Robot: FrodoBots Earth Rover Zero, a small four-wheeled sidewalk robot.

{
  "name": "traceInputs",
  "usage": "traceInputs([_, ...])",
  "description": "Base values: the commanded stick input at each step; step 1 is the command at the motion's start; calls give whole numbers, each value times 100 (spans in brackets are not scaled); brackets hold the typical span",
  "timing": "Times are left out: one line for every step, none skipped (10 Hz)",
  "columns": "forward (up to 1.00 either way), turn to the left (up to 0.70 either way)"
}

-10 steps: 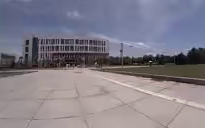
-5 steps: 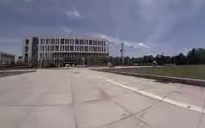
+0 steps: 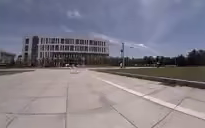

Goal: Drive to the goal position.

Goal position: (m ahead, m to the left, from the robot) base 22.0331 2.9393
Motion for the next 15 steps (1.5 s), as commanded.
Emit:
traceInputs([70,0])
traceInputs([70,0])
traceInputs([70,0])
traceInputs([70,0])
traceInputs([70,0])
traceInputs([70,0])
traceInputs([70,0])
traceInputs([70,23])
traceInputs([70,35])
traceInputs([70,35])
traceInputs([70,35])
traceInputs([70,31])
traceInputs([70,6])
traceInputs([70,0])
traceInputs([70,0])
